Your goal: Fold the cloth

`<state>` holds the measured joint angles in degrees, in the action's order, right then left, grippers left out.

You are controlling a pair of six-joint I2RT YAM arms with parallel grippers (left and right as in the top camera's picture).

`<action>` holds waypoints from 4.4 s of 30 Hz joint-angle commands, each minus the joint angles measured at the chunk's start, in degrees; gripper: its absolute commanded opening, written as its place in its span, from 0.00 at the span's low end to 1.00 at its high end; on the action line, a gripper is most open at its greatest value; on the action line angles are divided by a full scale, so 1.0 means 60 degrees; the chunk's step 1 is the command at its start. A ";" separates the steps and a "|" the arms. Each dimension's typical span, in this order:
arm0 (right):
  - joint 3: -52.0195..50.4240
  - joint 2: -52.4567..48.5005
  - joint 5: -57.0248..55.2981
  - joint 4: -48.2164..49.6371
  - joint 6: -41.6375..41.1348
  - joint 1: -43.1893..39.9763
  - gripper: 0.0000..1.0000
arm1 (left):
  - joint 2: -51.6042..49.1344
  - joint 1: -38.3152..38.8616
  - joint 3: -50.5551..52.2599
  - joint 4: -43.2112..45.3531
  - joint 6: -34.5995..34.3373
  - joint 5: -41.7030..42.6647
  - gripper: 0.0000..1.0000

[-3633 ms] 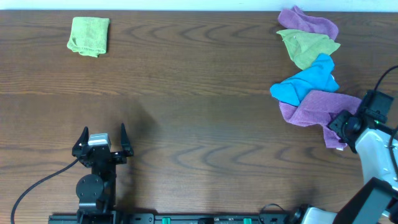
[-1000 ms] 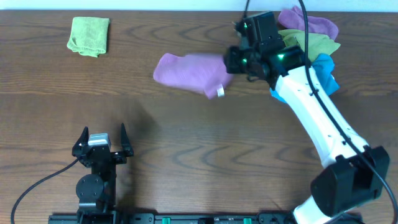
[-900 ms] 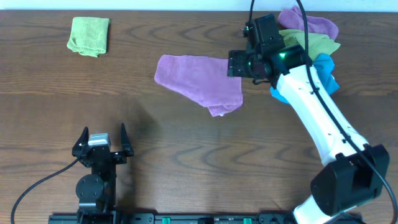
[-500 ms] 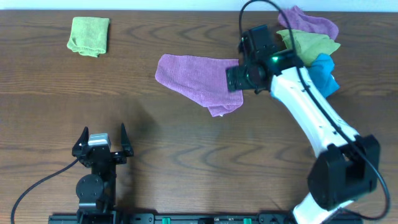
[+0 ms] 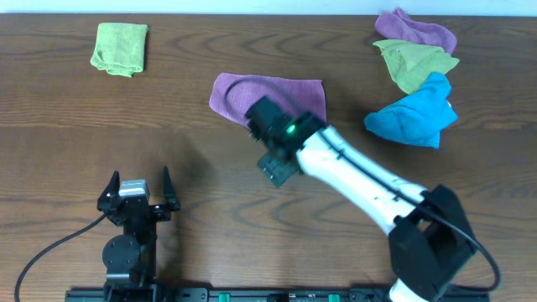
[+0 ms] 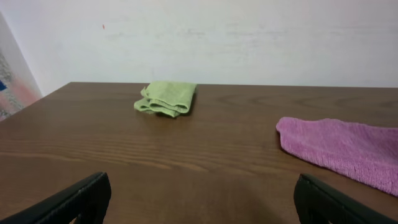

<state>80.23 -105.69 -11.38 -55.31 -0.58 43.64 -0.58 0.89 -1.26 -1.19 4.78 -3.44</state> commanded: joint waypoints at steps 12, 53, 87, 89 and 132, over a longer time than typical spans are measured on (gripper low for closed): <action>-0.1464 0.0055 -0.2073 0.1847 0.1687 0.0178 0.46 | 0.0055 -0.0036 0.0168 -0.0441 0.0098 -0.0412 0.95; -0.1464 -0.1322 -0.2055 0.3697 0.1898 -0.0368 0.41 | 0.0055 -0.0036 0.0168 -0.0437 0.0098 -0.0412 0.95; 0.0382 -0.1475 -0.1606 0.1632 0.0925 0.0667 0.01 | 0.0055 -0.0036 0.0168 -0.0441 0.0098 -0.0412 0.95; 0.1020 -0.1475 -0.1282 0.1038 0.0885 0.0878 0.01 | 0.0055 -0.0036 0.0168 -0.0441 0.0102 -0.0412 0.95; 0.0532 -0.1512 0.1902 -0.0867 0.1064 -0.0197 0.01 | 0.0055 -0.0036 0.0168 -0.0437 0.0098 -0.0412 0.95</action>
<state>84.51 -114.69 -0.62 -61.30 7.68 42.35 -0.58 0.89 -1.26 -1.19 4.78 -3.44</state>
